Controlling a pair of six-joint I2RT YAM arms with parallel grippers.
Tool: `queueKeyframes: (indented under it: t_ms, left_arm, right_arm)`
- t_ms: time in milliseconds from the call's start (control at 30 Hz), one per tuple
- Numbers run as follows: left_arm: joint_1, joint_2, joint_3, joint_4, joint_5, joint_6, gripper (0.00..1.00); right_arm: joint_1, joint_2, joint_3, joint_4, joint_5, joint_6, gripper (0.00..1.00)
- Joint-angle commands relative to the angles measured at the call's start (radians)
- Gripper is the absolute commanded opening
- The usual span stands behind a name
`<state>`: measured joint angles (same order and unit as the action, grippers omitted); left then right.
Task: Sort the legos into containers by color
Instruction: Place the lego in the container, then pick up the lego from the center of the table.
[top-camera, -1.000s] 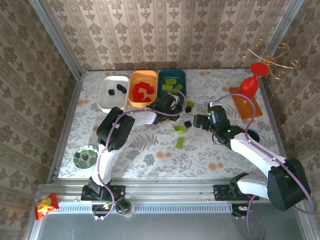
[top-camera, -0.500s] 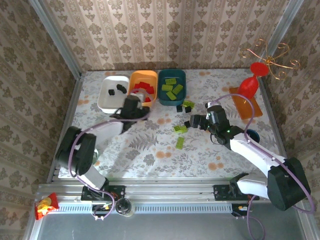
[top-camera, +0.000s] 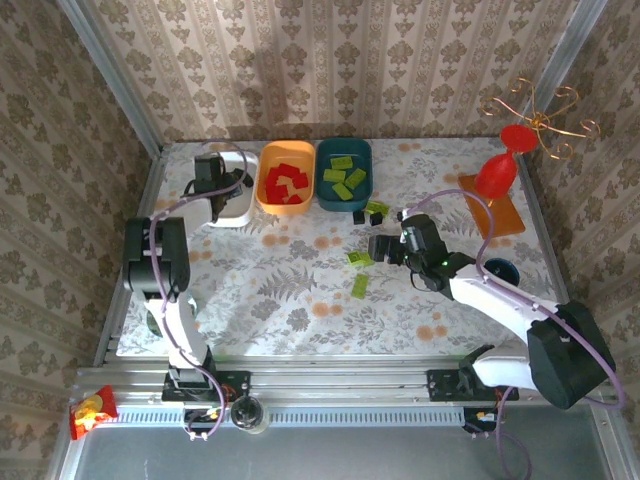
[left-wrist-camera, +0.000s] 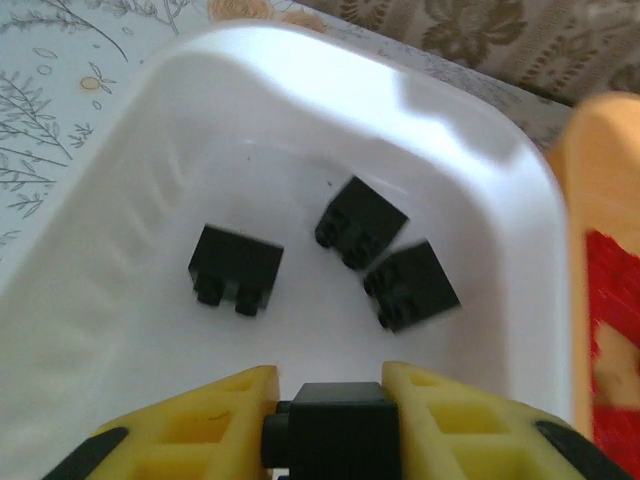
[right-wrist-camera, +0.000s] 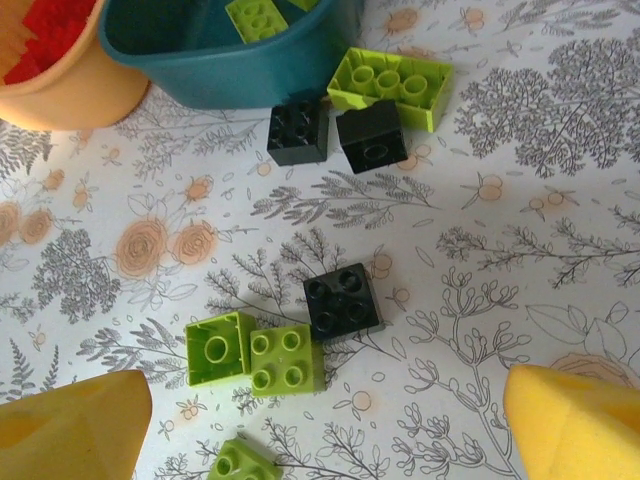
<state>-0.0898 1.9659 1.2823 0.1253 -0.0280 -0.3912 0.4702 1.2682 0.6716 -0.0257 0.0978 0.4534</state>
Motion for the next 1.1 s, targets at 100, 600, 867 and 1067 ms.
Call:
queueKeyframes:
  t_ms: [100,600,867,1067]
  left_arm:
    - [0.012,0.035,0.144,-0.11,0.025,-0.008,0.5]
    - [-0.09,-0.439,-0.464,0.295,0.193,-0.175,0.7]
    - [-0.15,-0.458,-0.544,0.364,0.241,-0.219,0.7]
    - [-0.159,-0.476,-0.573,0.368,0.246,-0.212,0.7]
  right_arm:
    - [0.016,0.062,0.01,0.018,0.033,0.044,0.92]
    - [0.044,0.327,0.193,-0.123,0.109,-0.033,0.76]
    - [0.03,0.507,0.369,-0.185,0.163,-0.068,0.74]
    - [0.023,0.599,0.455,-0.244,0.185,-0.086,0.73]
